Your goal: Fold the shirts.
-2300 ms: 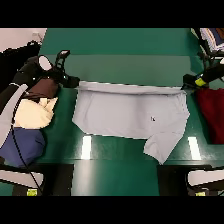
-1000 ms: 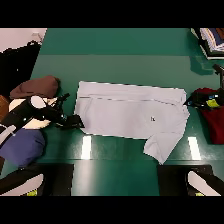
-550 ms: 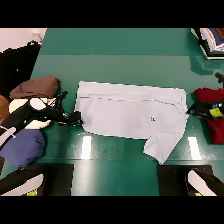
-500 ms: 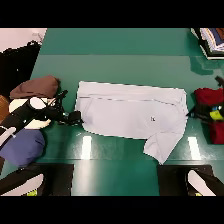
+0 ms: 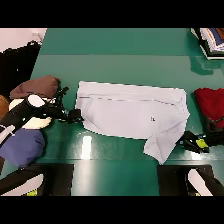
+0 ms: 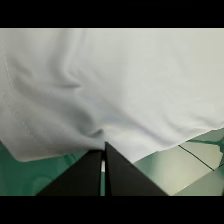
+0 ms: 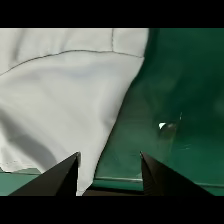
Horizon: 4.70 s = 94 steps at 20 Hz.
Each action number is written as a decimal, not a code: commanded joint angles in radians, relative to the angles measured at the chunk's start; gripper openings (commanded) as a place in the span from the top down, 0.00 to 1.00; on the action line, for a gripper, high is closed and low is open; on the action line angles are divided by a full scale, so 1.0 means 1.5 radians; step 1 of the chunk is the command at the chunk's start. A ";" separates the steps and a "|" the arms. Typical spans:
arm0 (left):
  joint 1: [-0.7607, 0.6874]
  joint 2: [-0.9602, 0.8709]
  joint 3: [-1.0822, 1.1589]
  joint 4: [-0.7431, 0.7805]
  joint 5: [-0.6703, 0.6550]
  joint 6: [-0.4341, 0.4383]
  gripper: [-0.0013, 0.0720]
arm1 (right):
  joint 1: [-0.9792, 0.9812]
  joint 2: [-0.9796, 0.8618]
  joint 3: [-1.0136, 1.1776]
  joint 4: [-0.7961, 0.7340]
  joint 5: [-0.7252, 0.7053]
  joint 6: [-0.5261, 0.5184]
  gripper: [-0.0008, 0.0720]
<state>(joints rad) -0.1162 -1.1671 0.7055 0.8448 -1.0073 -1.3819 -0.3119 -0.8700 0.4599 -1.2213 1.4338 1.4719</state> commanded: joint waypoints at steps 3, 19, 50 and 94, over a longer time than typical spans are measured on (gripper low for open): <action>0.000 0.001 0.001 0.001 0.000 0.002 0.95 | 0.093 -0.079 0.011 0.032 -0.054 0.011 0.50; 0.000 0.234 0.001 0.153 -0.304 -0.041 0.96 | 0.202 0.114 0.161 -0.025 0.171 0.075 0.98; 0.000 -0.193 0.467 0.176 -0.176 0.003 0.94 | 0.055 -0.420 0.575 0.104 0.004 -0.120 0.47; -0.290 -0.496 0.643 0.077 -0.041 -0.057 0.96 | 0.418 -0.425 0.938 0.314 0.062 -0.090 0.98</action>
<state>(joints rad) -0.5659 -1.9190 1.6611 0.9436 -1.0267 -1.4673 0.2661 -1.5085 1.8336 -0.7525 1.5524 1.3300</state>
